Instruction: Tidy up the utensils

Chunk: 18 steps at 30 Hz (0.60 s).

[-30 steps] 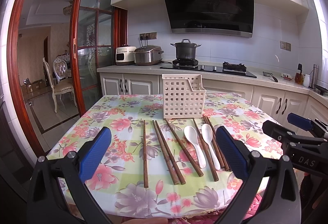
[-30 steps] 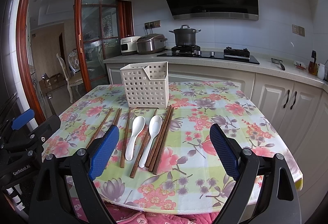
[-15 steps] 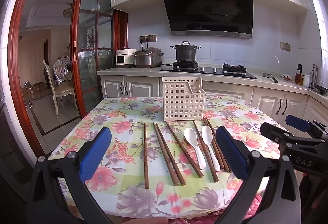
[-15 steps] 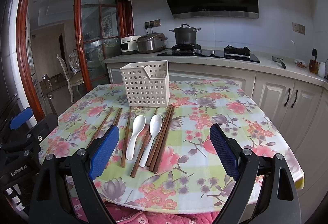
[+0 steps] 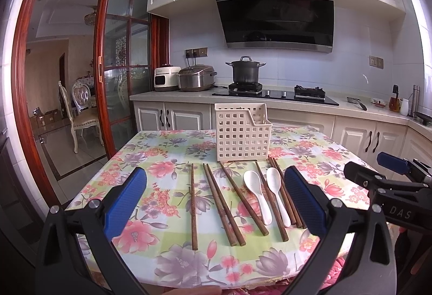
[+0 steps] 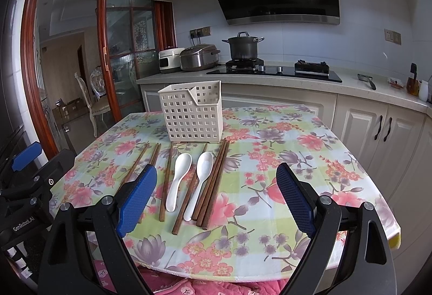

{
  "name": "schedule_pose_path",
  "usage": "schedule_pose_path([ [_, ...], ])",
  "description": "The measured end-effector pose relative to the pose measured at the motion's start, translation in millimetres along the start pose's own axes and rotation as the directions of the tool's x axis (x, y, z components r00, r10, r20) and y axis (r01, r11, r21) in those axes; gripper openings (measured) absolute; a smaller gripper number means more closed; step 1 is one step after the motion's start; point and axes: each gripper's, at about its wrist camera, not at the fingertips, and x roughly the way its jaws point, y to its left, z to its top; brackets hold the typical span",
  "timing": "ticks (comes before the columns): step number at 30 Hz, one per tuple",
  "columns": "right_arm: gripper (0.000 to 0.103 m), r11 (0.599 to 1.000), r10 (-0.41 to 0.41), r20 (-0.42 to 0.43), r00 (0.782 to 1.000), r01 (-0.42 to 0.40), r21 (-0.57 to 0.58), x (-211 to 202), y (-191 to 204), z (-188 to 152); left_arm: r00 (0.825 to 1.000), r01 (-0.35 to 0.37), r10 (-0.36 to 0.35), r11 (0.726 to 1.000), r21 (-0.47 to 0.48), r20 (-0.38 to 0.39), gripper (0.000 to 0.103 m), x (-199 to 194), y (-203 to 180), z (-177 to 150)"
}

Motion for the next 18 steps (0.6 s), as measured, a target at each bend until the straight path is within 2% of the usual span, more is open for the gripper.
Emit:
schedule_pose_path([
  [13,0.085,1.0,0.005,-0.016,1.0,-0.005,0.026,6.1,-0.3,-2.0,1.0,0.026,-0.026,1.0,-0.016,-0.005,0.099,4.3,4.0,-0.3],
  [16,0.085,0.999,0.011,-0.051,0.999,-0.008,0.045,17.0,-1.4,0.9,0.998,0.045,-0.046,0.998,-0.041,-0.045,0.099,13.9,12.0,0.0],
  [18,0.085,0.998,0.023,-0.077,0.997,-0.018,0.058,22.8,-9.9,4.5,0.994,0.041,-0.047,0.997,-0.061,-0.098,0.099,25.7,18.8,-0.8],
])
